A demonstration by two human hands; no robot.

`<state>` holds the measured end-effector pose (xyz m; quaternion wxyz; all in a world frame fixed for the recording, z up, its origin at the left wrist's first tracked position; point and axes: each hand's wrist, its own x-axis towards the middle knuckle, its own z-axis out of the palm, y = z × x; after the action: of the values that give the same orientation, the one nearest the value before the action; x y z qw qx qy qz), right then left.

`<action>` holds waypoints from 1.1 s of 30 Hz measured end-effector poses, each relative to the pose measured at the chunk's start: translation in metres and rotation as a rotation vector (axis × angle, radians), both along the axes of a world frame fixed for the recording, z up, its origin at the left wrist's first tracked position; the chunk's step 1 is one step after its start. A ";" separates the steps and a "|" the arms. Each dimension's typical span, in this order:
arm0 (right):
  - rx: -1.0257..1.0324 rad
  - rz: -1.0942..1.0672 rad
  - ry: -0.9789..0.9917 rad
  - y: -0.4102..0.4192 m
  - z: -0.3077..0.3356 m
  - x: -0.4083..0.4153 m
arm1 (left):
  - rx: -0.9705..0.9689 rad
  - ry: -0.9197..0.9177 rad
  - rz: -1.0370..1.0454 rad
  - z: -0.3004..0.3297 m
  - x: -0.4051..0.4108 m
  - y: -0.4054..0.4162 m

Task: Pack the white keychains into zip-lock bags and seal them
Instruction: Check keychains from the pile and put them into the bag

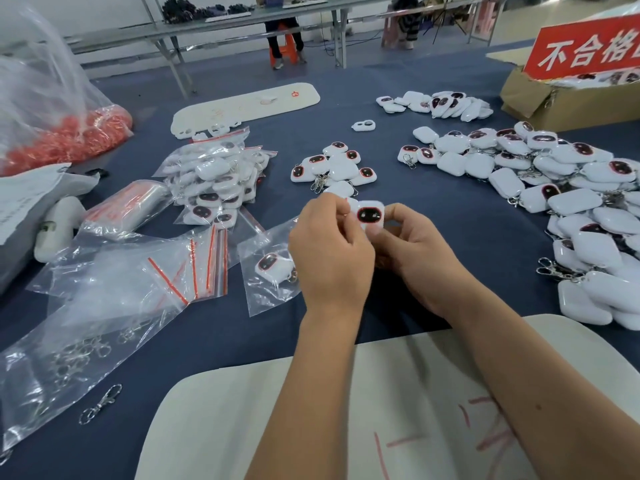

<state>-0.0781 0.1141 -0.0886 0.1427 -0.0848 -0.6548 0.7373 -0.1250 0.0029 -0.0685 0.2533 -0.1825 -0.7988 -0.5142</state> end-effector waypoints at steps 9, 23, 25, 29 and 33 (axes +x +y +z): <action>0.271 0.075 0.011 -0.004 0.008 0.006 | -0.041 0.133 -0.088 0.001 0.007 0.000; 0.519 -0.487 0.059 0.008 0.005 0.008 | 0.061 -0.034 -0.259 -0.011 0.004 0.008; 0.732 -0.723 -0.068 0.021 0.005 0.010 | -0.018 -0.187 -0.327 -0.018 0.002 0.012; 1.028 -0.985 -0.318 0.056 0.007 0.020 | -0.150 -0.263 -0.438 -0.025 0.001 0.019; 1.137 -0.929 -0.503 0.086 0.009 0.012 | -0.174 -0.293 -0.440 -0.026 0.000 0.022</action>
<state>-0.0659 0.2004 -0.0795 0.3059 -0.4293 -0.8425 0.1108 -0.1254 0.0248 -0.0948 0.0006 -0.2965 -0.8093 -0.5071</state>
